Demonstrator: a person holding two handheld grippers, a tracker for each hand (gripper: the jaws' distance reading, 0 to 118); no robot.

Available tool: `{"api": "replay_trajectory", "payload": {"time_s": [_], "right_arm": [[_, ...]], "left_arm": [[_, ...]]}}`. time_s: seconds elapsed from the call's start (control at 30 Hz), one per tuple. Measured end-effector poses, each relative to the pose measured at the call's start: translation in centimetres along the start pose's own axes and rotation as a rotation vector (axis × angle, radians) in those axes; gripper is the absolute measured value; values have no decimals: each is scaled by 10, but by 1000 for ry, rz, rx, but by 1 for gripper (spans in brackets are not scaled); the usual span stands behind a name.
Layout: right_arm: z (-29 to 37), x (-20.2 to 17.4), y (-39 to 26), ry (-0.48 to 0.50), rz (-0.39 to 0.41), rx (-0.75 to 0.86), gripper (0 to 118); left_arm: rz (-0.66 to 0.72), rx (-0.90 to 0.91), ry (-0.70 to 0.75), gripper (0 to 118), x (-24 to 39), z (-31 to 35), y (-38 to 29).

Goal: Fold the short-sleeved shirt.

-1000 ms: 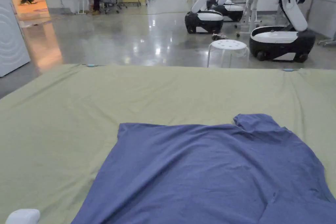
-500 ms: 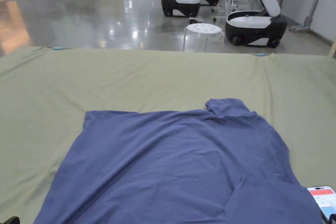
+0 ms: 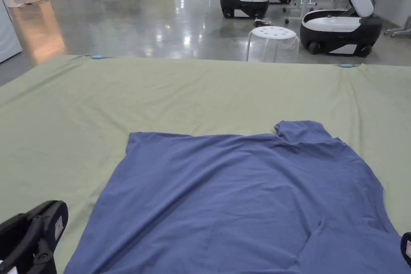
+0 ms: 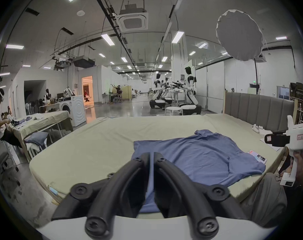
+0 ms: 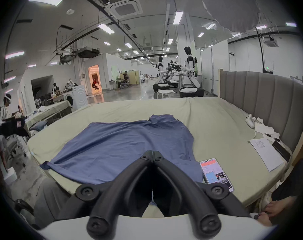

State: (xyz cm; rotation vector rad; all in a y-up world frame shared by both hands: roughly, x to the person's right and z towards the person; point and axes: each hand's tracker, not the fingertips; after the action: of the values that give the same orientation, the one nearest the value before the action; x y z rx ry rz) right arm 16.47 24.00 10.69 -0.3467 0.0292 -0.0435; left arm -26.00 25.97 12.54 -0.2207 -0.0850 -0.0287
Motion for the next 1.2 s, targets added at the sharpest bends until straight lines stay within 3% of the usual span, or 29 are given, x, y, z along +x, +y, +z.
{"api": "replay_trajectory", "payload": {"time_s": [0.17,0.4,0.47,0.5,0.53,0.57,0.6,0.63,0.83,0.87,0.97,1.2], "right_arm": [[-1,-10,-5,-17,56,-5,0],[-4,-7,-6,24,31,-28,0],[-3,-4,-8,43,22,-35,0],[-4,-4,-9,52,18,-38,0],[-6,-3,-10,58,8,-49,0],[-7,-1,-11,66,-9,-61,0],[-8,0,-12,69,-16,-60,0],[-8,0,-12,65,-20,-63,0],[-14,-1,-16,47,-19,-87,0],[-14,-1,-17,43,-16,-92,0],[-14,-1,-19,32,-9,-99,0],[-10,12,-25,-17,-6,-122,0]], "left_arm": [[-29,-50,23,2,9,0,-1],[20,-155,23,3,-22,-9,-13],[50,-229,-54,3,-41,-20,-23],[51,-286,-95,6,-52,-27,-32],[60,-285,-78,22,-61,-31,-43],[70,-330,-50,52,-69,-38,-52],[94,-405,-108,63,-76,-47,-61],[102,-414,-118,63,-82,-52,-70],[193,-590,-164,62,-104,-91,-107],[194,-582,-154,56,-104,-94,-110],[240,-629,-149,10,-106,-108,-118],[216,-660,-127,8,-92,-122,-120]]}}
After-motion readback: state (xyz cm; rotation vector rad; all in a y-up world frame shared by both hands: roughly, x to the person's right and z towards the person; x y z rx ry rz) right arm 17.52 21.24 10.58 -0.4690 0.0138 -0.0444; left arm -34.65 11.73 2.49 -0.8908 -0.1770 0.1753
